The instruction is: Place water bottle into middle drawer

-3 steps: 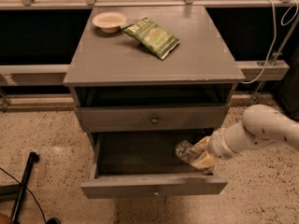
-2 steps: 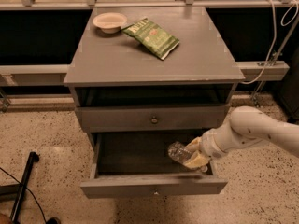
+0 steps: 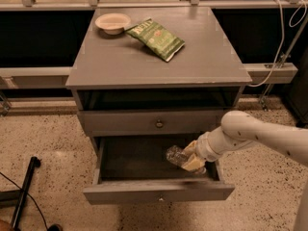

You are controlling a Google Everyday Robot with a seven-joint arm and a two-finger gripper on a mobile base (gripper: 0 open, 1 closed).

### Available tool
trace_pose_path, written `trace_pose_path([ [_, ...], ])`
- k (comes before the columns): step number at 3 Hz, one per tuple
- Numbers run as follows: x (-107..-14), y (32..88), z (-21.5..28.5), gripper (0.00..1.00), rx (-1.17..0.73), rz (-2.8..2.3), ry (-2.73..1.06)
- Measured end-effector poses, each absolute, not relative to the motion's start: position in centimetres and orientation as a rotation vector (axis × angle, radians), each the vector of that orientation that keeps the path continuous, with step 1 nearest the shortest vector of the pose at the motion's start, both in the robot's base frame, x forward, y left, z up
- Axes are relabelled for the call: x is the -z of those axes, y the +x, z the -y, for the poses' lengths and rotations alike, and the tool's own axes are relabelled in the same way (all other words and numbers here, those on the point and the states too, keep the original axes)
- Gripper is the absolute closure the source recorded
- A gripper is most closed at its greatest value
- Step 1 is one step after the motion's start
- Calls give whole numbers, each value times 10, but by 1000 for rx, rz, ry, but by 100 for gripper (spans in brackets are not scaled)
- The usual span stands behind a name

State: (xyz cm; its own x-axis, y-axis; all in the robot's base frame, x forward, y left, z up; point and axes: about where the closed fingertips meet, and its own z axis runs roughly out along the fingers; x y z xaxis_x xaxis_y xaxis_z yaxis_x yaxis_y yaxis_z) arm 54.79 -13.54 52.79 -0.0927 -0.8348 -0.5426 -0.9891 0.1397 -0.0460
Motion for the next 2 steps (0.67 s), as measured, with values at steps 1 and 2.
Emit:
trace_pose_path([
  [1,-487,570,136,98,-436,-2028,-1755],
  [2,-443,580,141,68,-384,-2119,-1733],
])
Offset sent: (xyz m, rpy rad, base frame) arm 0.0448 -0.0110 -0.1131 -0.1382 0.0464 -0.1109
